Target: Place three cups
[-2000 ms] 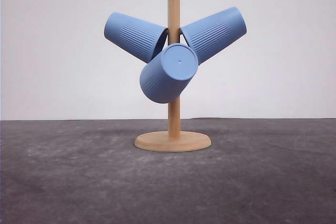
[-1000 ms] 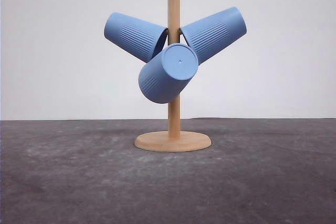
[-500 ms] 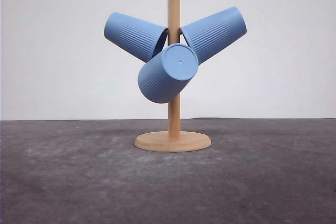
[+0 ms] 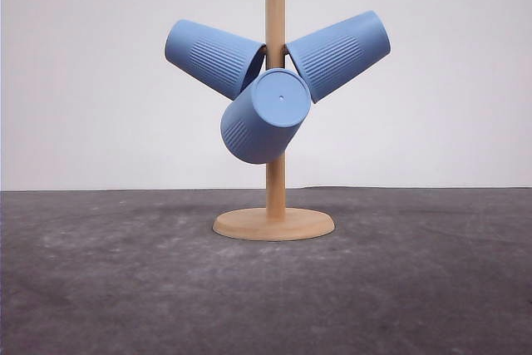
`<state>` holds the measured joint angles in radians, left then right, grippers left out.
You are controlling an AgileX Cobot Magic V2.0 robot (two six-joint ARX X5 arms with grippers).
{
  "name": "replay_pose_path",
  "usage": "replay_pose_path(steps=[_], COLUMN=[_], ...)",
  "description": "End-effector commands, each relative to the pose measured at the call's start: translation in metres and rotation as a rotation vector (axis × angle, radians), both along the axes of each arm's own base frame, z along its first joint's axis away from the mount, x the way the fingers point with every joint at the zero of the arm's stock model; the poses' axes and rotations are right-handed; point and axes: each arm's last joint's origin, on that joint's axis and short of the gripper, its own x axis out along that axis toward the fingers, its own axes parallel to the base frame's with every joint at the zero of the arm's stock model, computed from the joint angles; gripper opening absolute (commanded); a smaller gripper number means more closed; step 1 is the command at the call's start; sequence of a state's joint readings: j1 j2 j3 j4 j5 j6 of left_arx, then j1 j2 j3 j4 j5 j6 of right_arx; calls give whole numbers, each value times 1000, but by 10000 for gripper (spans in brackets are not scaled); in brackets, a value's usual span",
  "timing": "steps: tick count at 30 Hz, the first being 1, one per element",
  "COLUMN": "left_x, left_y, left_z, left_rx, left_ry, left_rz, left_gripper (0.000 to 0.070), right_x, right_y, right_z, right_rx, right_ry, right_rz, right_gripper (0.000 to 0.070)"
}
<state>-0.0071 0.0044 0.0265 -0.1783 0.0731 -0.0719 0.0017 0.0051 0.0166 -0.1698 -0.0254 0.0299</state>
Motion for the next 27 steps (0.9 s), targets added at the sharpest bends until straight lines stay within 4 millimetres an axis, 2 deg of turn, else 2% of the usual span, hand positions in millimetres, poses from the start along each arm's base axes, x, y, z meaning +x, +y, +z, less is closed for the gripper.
replay_pose_path(steps=[1, 27], left_x=[0, 0], left_y=[0, 0], left_z=[-5, -5], left_rx=[0, 0], left_ry=[20, 20], left_rz=[3, 3], left_gripper=[3, 3], right_x=[0, 0], right_y=[0, 0], right_z=[0, 0], right_rx=[-8, -8], right_ry=[-11, -11], right_rz=[4, 4], right_gripper=[14, 14])
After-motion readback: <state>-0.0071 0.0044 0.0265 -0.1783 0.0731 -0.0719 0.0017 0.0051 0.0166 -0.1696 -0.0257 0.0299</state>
